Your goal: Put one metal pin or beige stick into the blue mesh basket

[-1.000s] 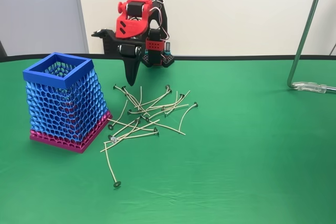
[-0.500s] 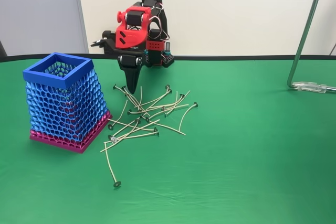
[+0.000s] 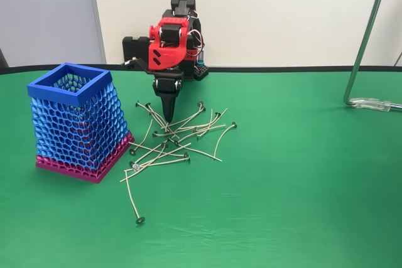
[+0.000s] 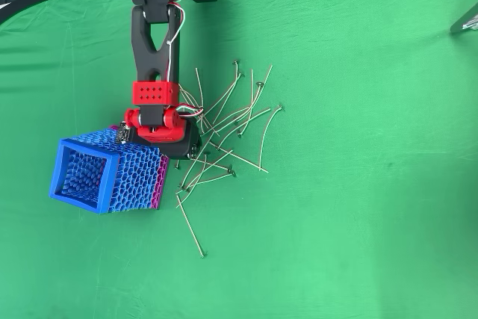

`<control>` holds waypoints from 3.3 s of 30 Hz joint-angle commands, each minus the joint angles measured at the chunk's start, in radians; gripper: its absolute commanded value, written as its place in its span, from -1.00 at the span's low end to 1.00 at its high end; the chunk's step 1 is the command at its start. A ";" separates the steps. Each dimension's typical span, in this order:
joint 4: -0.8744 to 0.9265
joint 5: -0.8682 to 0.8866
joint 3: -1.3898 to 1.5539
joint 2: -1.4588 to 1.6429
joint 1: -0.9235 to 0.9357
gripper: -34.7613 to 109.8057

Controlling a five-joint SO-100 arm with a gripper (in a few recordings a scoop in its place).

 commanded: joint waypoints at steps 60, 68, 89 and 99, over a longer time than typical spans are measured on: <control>0.009 0.006 -0.259 -0.252 0.021 -0.32; 0.015 -0.002 -0.270 -0.275 0.023 -0.32; 0.049 -0.014 -0.321 -0.316 0.021 -0.34; 0.051 -0.021 -0.322 -0.322 0.021 -0.51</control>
